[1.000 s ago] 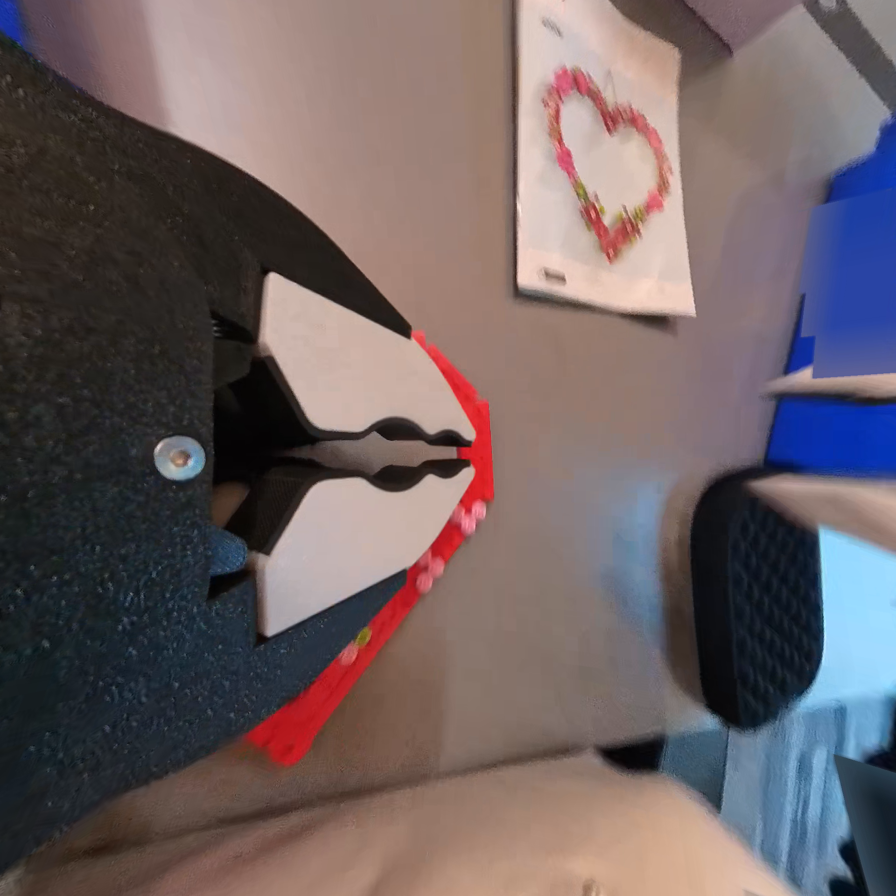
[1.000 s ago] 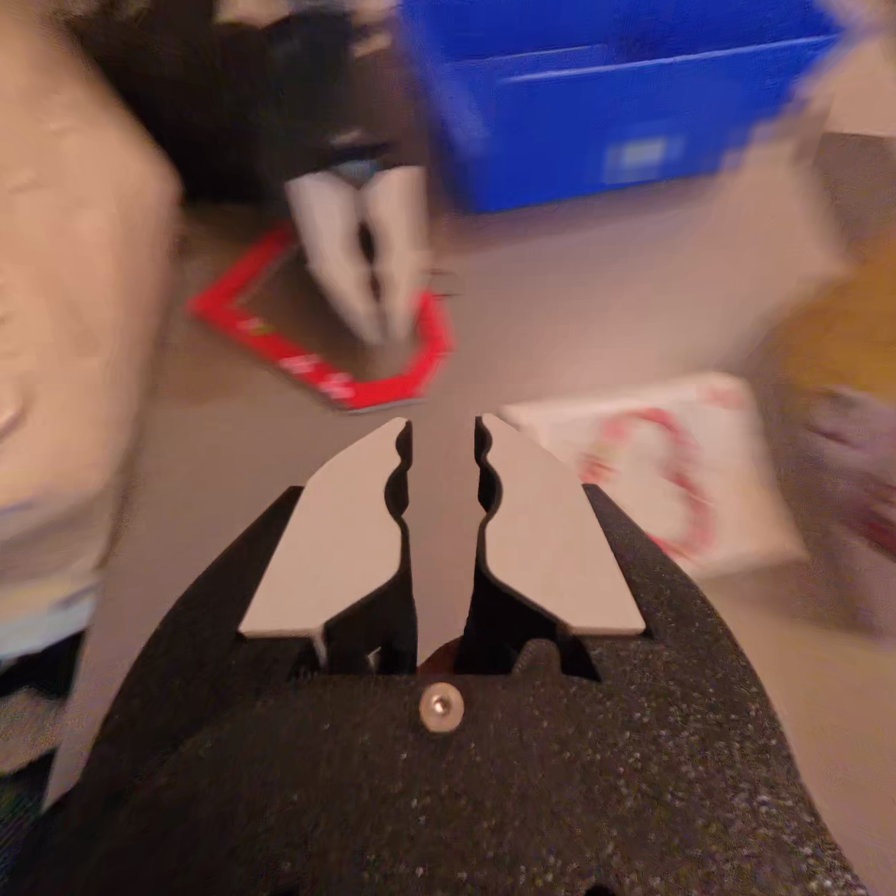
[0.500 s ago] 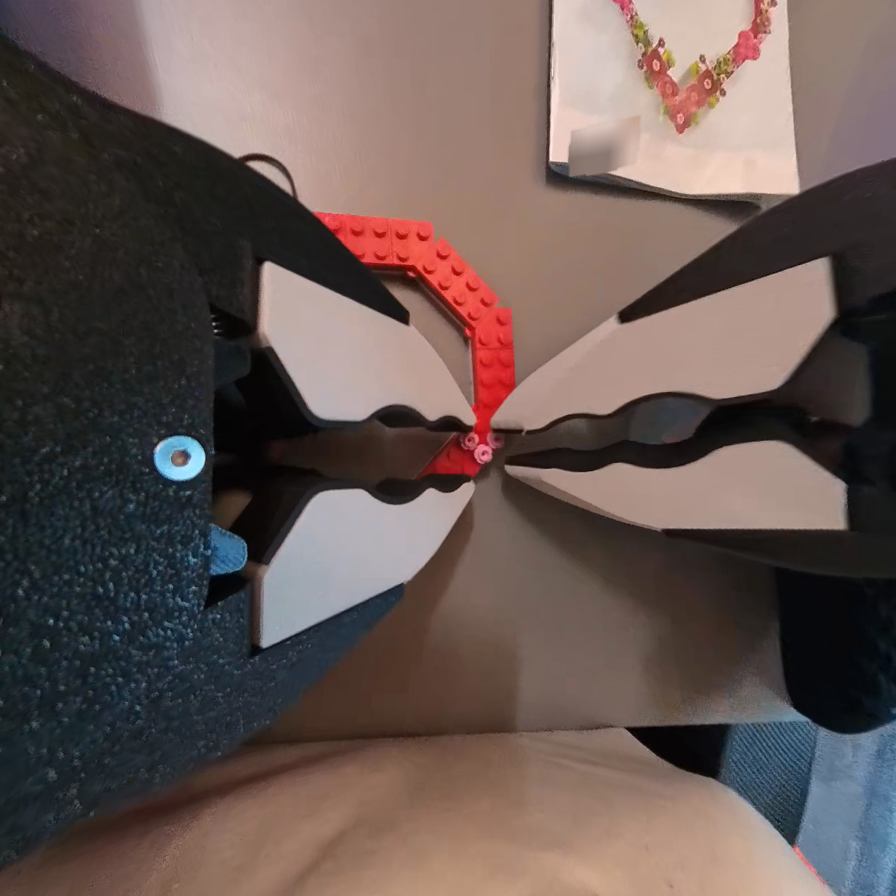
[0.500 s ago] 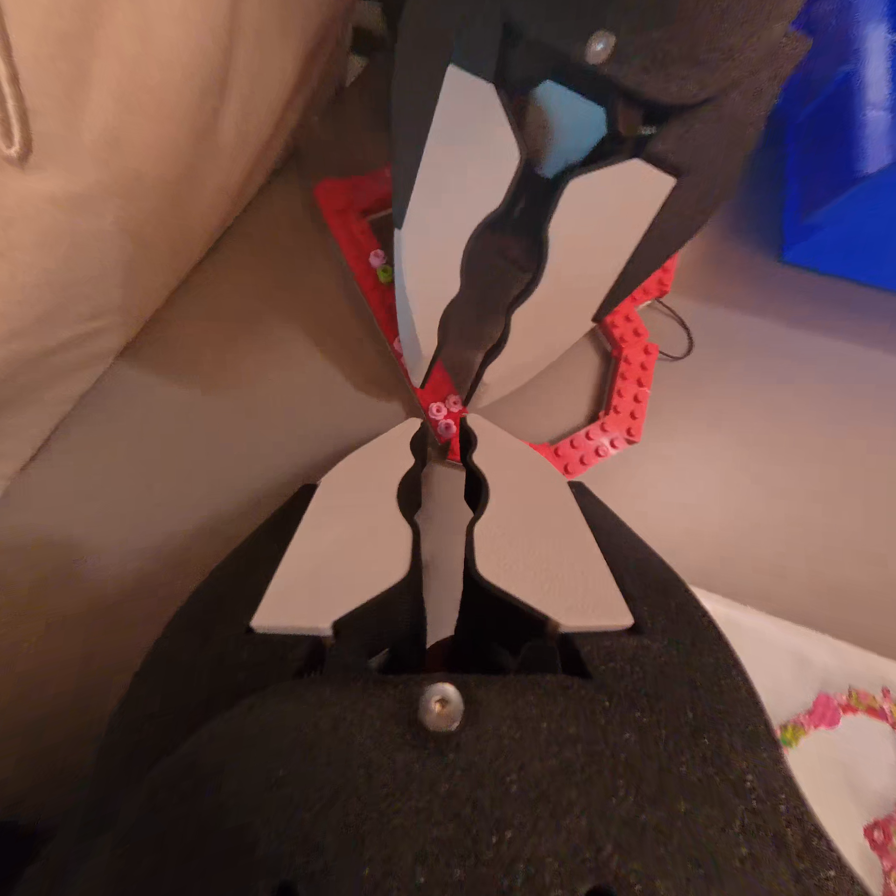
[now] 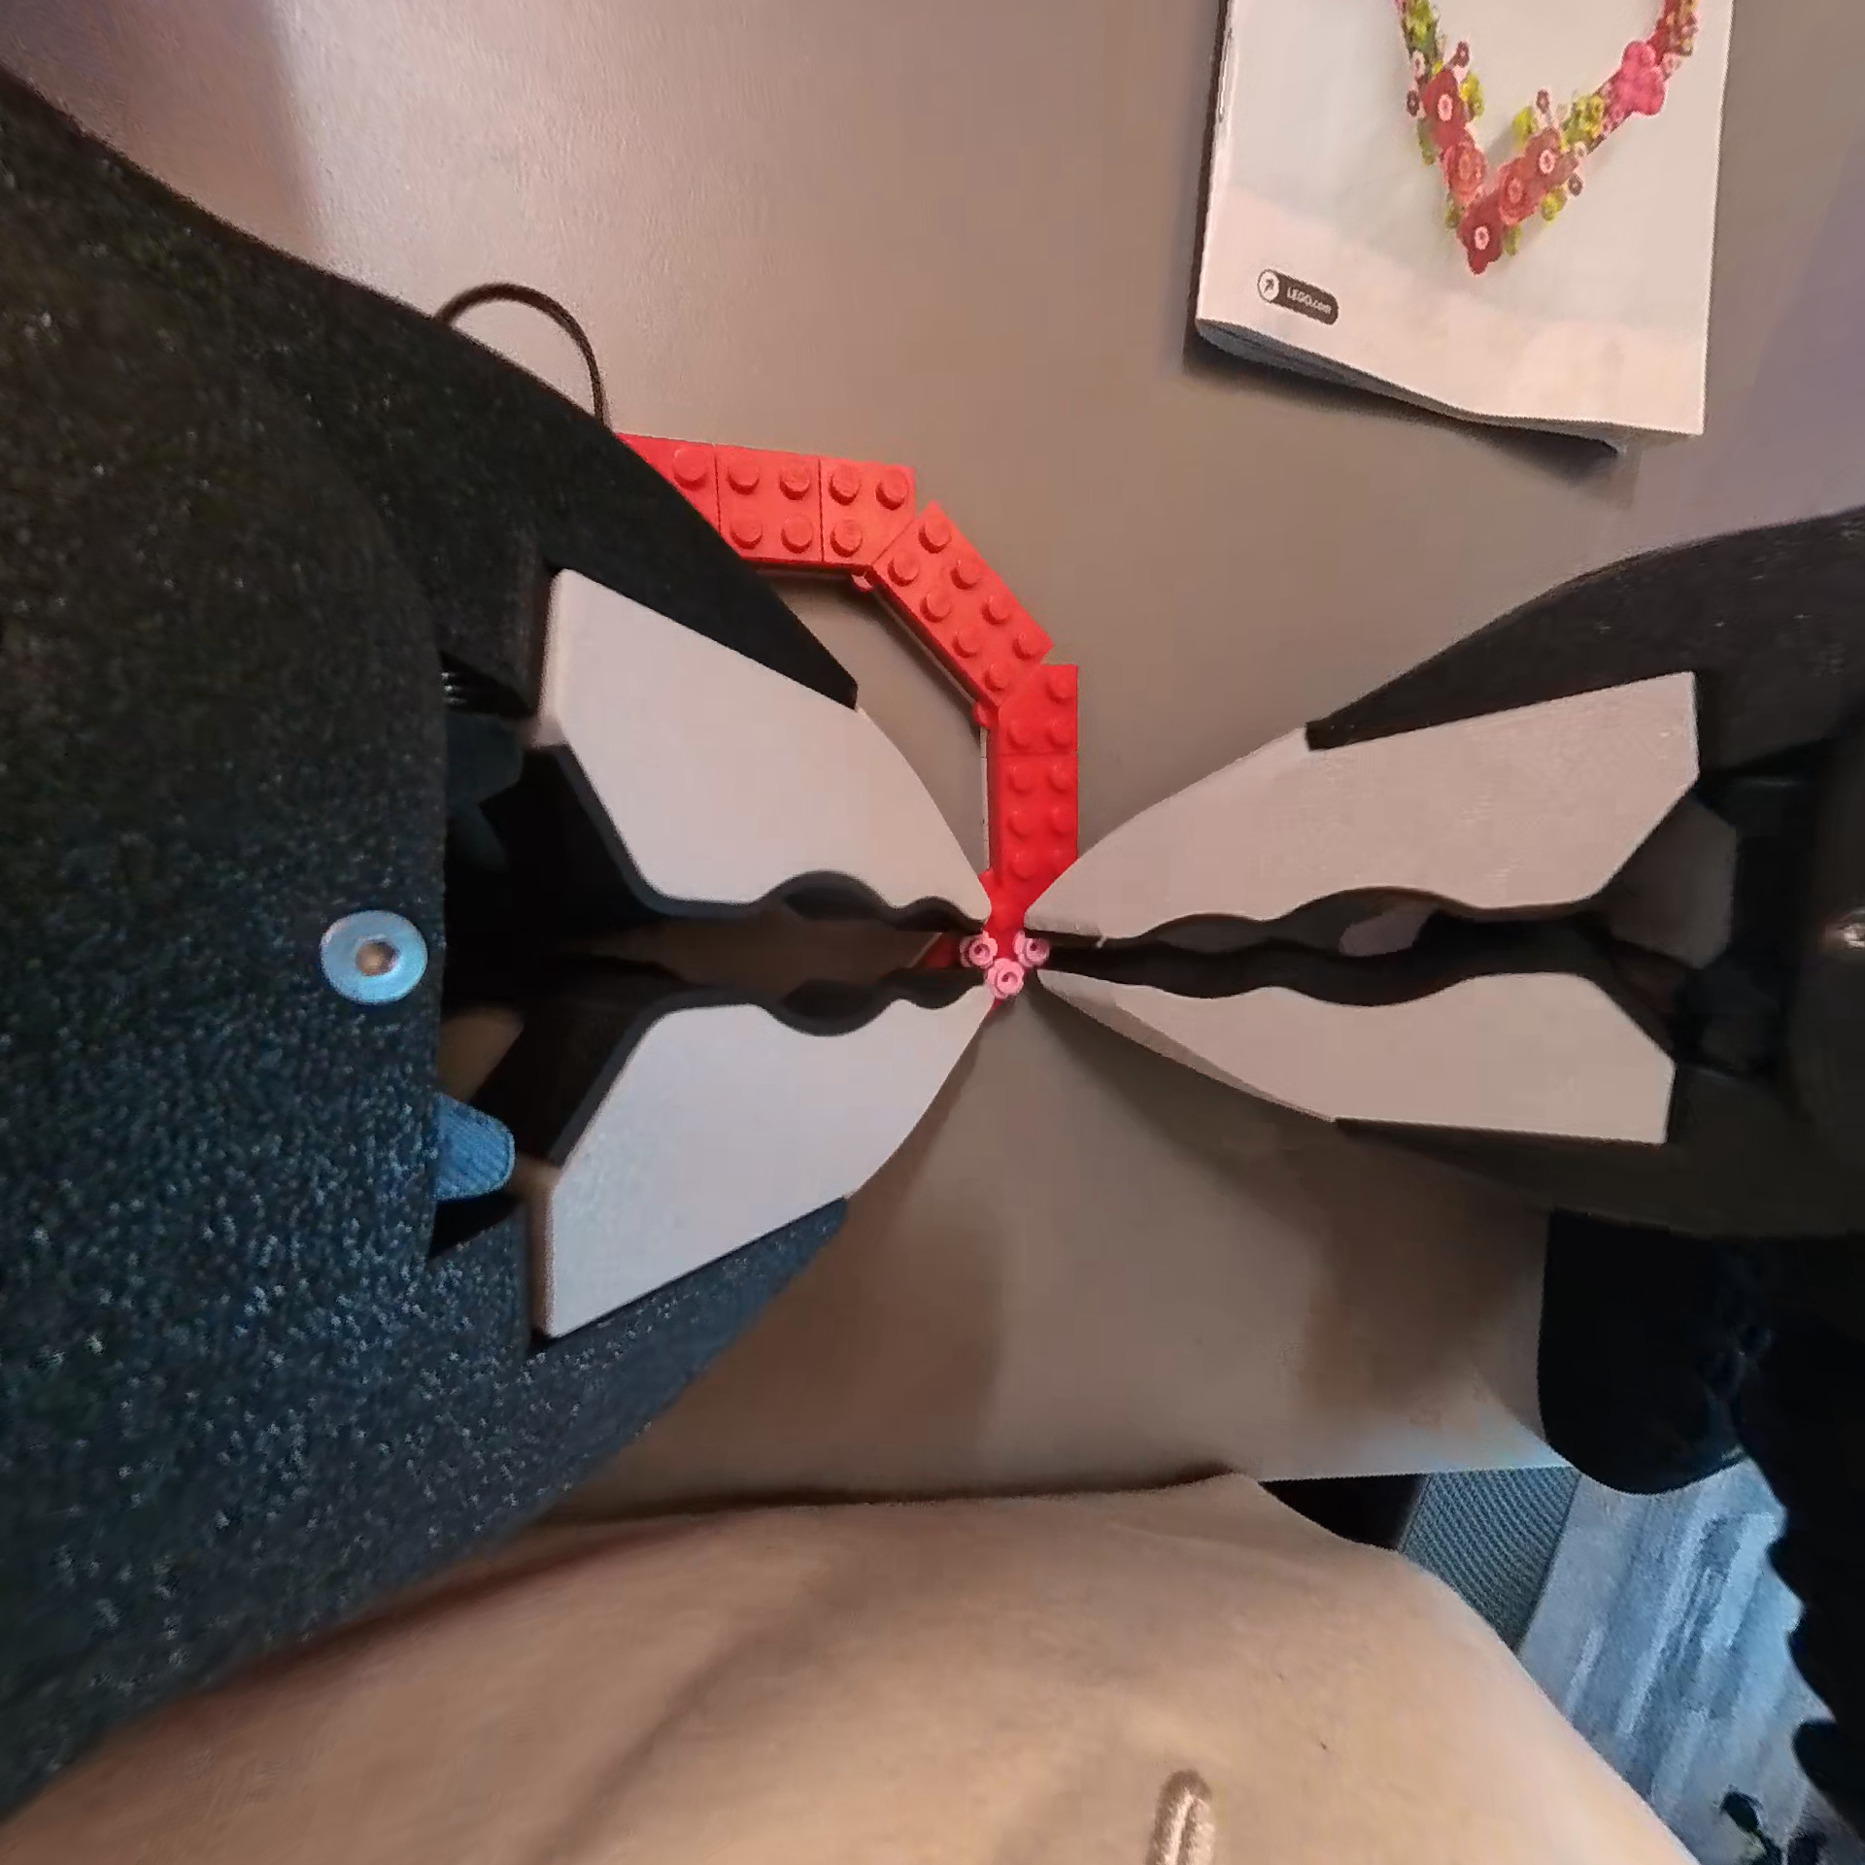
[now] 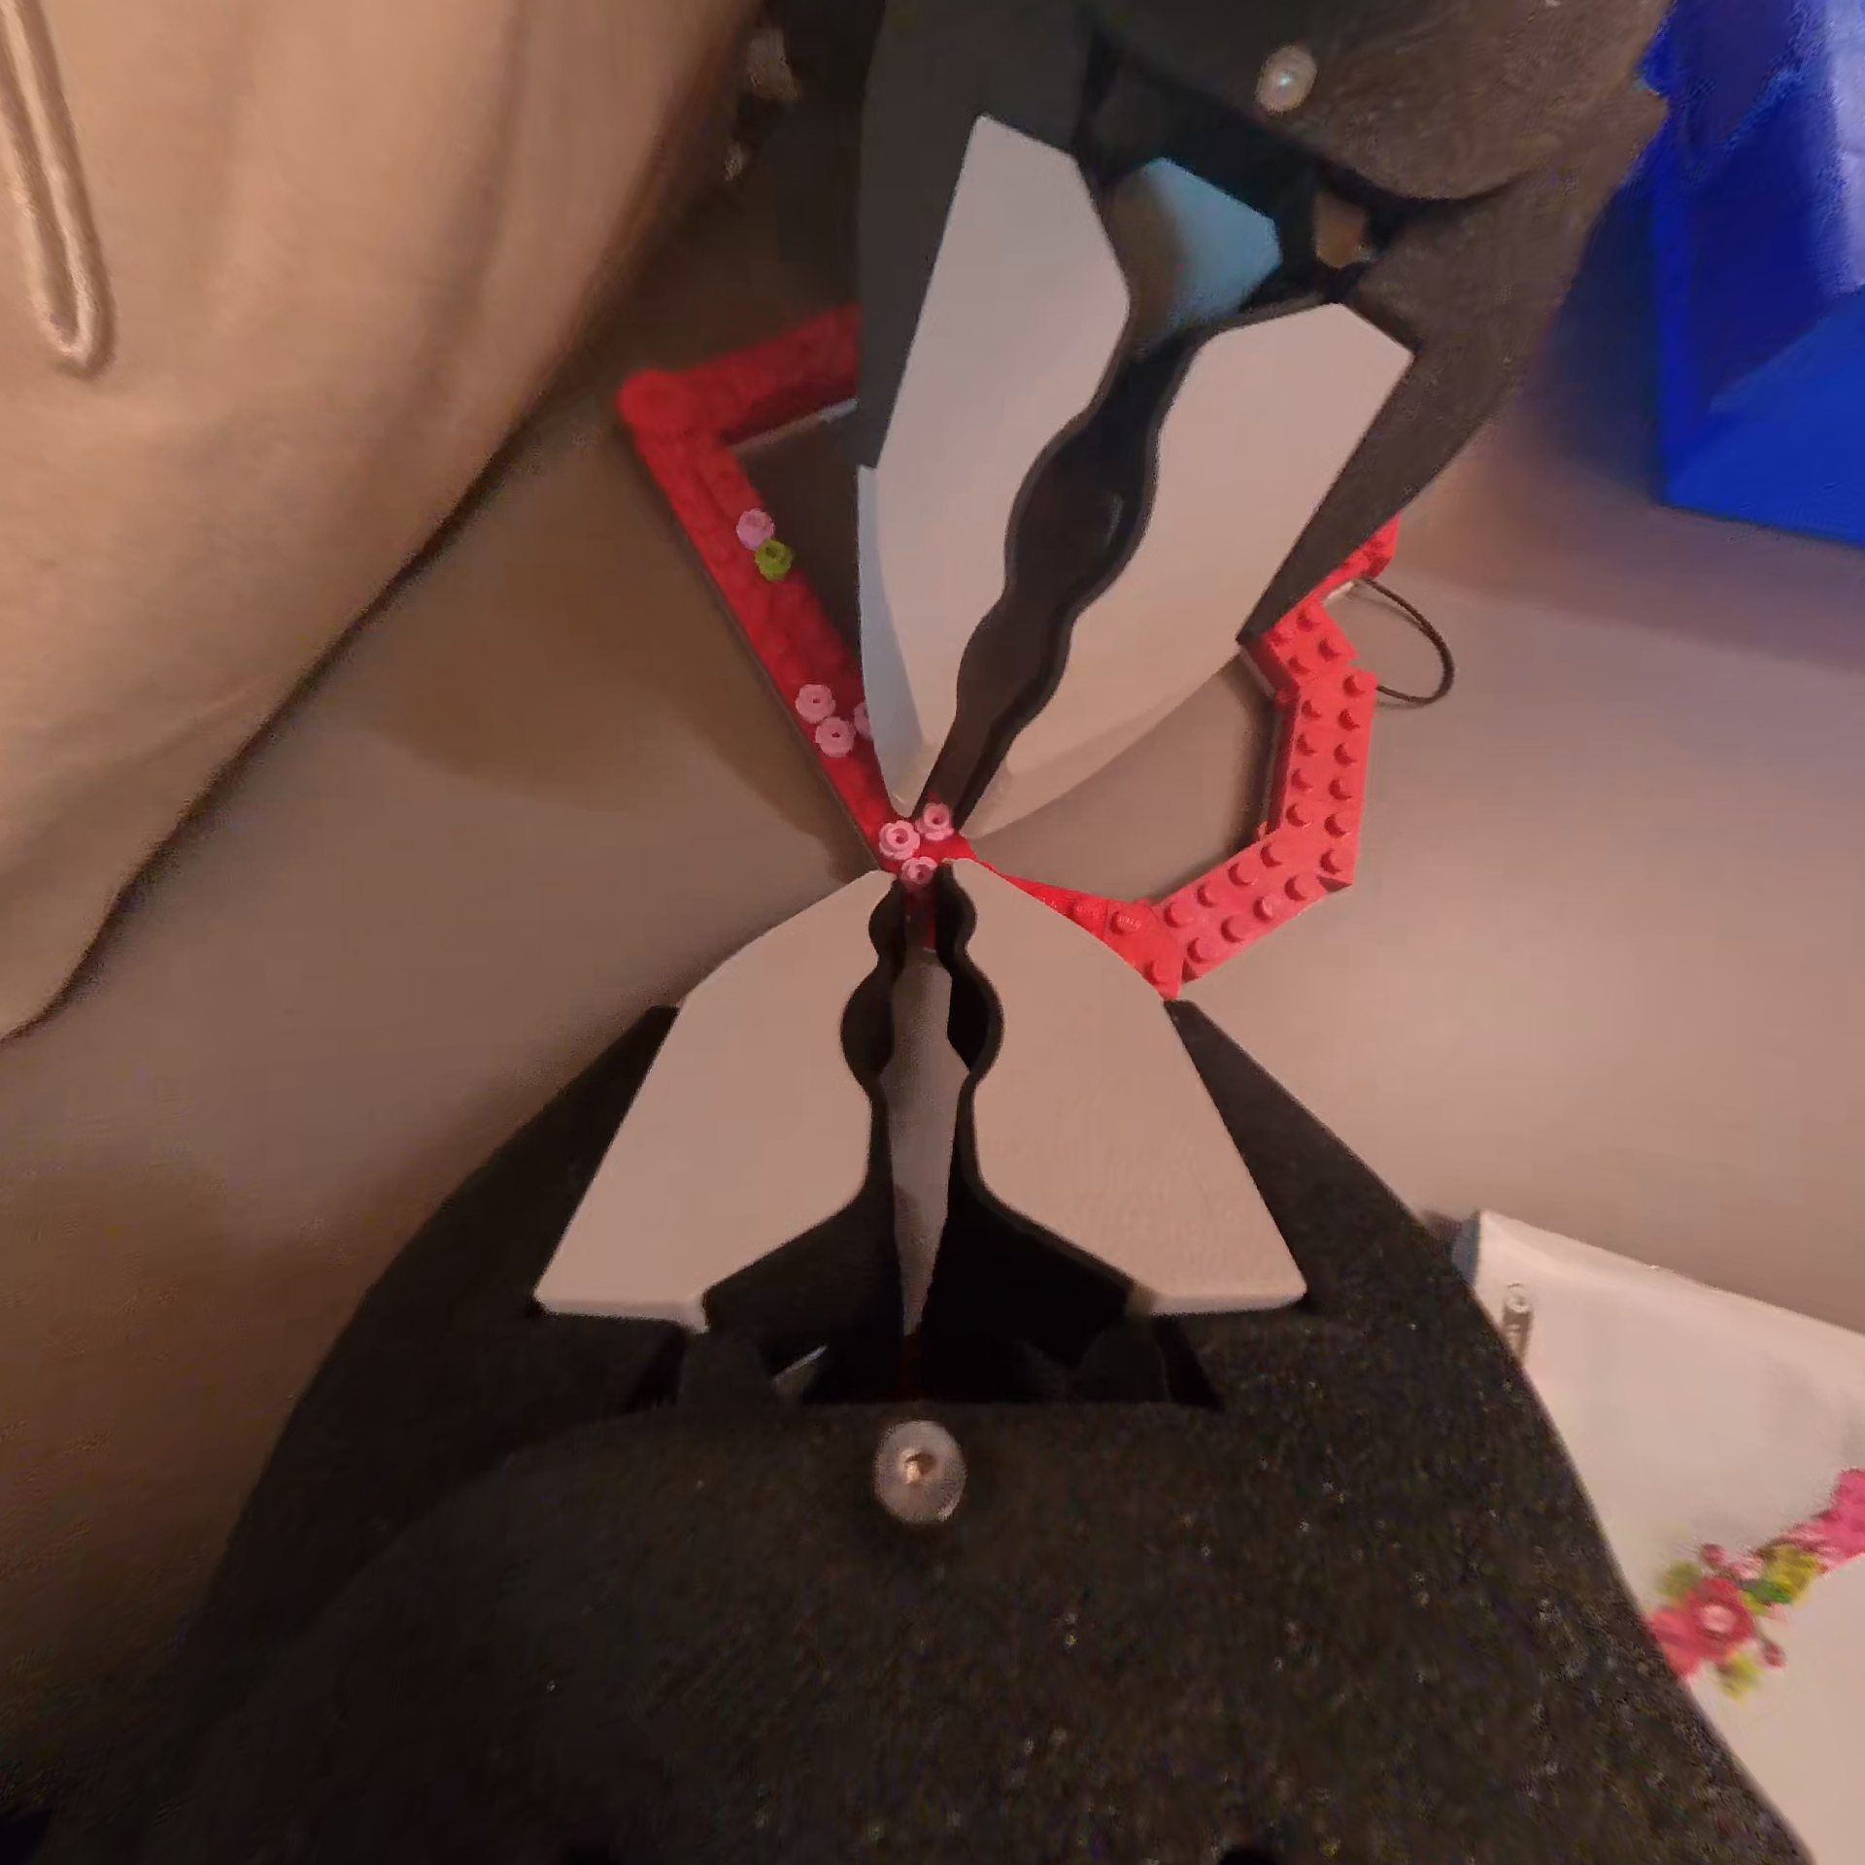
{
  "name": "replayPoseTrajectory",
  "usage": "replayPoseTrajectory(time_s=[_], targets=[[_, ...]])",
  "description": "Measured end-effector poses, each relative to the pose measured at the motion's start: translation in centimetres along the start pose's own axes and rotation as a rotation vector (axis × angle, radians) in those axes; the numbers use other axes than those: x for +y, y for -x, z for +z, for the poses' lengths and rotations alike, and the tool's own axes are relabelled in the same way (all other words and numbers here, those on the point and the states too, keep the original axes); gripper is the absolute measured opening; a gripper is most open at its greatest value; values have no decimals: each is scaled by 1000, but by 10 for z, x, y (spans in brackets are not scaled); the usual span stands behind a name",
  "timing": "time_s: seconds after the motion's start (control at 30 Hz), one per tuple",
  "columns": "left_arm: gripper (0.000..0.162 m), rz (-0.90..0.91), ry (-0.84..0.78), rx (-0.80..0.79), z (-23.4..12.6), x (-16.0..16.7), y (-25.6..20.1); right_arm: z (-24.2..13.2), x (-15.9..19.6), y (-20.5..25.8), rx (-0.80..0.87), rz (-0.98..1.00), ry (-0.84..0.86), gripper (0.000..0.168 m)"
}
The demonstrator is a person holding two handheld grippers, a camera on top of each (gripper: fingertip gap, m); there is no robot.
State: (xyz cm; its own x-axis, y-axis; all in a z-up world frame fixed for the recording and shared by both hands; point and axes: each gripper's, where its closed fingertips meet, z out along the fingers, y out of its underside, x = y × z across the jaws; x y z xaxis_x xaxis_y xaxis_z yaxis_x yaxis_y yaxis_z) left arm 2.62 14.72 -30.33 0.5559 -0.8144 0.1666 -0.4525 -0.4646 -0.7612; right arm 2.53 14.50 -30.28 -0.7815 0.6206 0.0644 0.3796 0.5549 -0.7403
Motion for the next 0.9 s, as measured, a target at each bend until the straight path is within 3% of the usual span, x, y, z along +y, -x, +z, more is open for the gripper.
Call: replayPoseTrajectory(time_s=[0.13, 0.3, 0.37, 0.47, 0.53, 0.63, 0.77, 0.9], targets=[[7, -13, 1, 11, 0, 0, -1, -1, -1, 1, 35, 65, -92, 4], [7, -18, 7, 29, 2, 0, -5, -3, -5, 6, 69, 33, -82, 4], [7, -14, 2, 18, 3, -1, -4, -23, -49, 8, 51, 50, -327, 2], [7, 2, -2, 11, 2, -1, -4, -23, -23, -3, 126, -13, -61, 0], [7, 0, -3, 14, 2, -1, -4, -23, -19, 3, 59, 48, -67, 0], [7, -9, -5, 25, 2, -1, -5, -30, 2, -2, 107, 50, 33, 6], [10, -17, -3, 19, 2, -1, -3, -62, 22, 4, 103, 290, 62, 15], [14, -36, 0, 23, 2, -1, -1, -64, 38, 40, 29, 356, 179, 21]])
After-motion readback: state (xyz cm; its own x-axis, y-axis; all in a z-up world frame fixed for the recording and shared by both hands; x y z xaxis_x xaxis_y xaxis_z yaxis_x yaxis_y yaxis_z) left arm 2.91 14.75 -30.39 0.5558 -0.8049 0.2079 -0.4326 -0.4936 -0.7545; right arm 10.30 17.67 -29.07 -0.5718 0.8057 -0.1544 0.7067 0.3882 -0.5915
